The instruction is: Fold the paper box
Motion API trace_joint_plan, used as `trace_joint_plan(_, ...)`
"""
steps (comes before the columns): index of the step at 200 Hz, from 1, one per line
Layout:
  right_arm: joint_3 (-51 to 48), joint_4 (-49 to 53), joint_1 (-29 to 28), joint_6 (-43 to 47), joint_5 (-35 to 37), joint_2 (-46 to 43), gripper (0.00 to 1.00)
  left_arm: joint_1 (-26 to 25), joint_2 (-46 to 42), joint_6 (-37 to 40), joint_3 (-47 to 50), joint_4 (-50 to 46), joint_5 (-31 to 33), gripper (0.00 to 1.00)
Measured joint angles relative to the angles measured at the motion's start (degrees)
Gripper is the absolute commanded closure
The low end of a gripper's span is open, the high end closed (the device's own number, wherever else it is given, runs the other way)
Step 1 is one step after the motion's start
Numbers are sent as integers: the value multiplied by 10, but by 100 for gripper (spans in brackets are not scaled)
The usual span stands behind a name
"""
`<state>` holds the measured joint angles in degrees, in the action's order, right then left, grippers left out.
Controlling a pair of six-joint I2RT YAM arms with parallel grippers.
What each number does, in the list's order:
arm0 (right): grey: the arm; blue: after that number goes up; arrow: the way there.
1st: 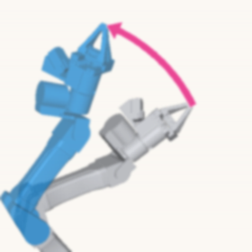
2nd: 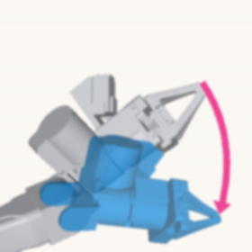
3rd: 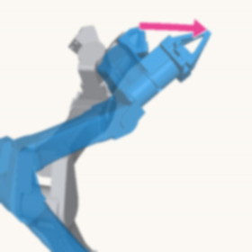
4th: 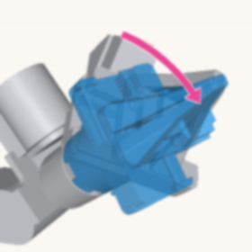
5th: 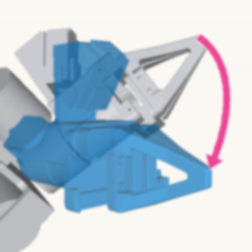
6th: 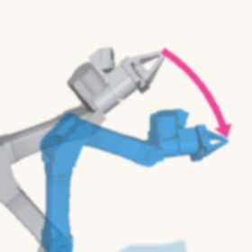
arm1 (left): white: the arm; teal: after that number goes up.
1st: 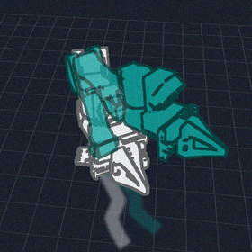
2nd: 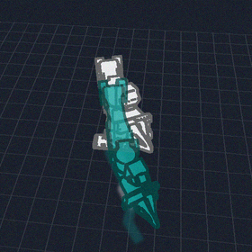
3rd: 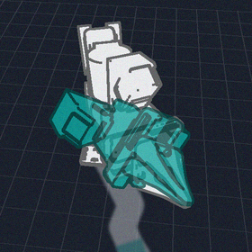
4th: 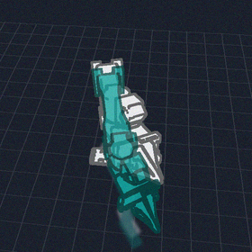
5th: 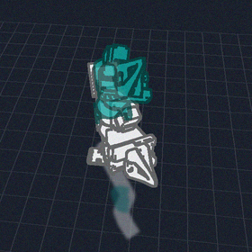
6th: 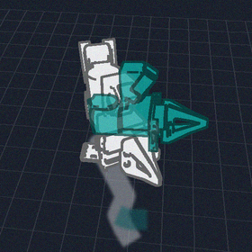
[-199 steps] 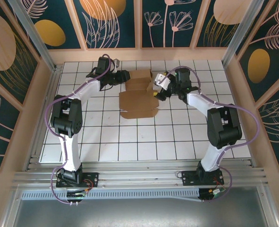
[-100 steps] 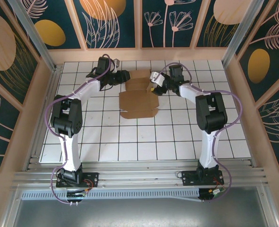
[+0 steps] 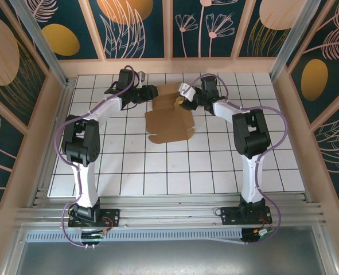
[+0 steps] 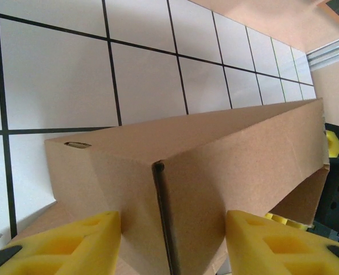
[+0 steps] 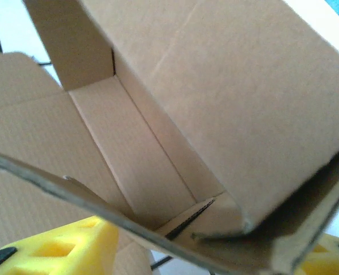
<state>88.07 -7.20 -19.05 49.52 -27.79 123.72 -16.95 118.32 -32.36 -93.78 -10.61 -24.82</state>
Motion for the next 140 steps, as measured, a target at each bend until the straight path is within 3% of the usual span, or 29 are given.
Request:
trace_joint_plan(38,3,-48,-10,-75,32,16,66,2,0,0,0,-2,1,49)
trace_joint_plan(65,9,-89,-19,-123,84,30,100,2,0,0,0,-5,5,48)
trace_joint_plan(109,26,-106,-39,-224,170,41,100,2,0,-3,0,-7,4,46)
trace_joint_plan(140,52,-85,-48,-272,191,51,85,2,0,-9,0,-7,4,46)
